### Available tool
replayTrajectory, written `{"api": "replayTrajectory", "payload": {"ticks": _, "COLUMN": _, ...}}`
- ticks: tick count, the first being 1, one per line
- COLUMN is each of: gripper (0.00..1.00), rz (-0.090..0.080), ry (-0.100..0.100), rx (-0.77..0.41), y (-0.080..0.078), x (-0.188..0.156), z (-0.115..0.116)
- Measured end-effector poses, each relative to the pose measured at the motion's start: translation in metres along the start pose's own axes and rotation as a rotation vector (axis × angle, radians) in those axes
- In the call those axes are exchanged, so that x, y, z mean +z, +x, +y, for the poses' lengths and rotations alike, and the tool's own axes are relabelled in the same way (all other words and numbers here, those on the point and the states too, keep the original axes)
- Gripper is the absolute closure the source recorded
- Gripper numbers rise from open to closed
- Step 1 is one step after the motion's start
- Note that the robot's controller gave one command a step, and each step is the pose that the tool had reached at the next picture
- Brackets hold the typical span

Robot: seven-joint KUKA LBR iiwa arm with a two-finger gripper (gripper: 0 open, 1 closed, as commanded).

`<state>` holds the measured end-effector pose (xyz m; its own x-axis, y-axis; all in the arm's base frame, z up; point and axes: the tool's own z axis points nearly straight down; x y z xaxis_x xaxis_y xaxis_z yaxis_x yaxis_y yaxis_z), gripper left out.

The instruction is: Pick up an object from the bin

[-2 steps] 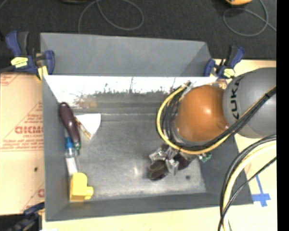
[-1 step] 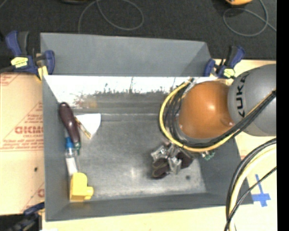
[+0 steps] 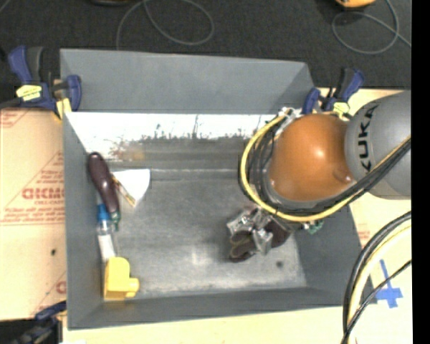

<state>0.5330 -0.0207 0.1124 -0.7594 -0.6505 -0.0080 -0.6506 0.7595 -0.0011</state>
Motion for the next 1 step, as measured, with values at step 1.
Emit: {"api": "replayTrajectory", "payload": {"ticks": 1, "gripper": 1.0, "rz": -0.002, "ry": 0.001, "rx": 0.002, "y": -0.0003, "x": -0.016, "z": -0.0003}}
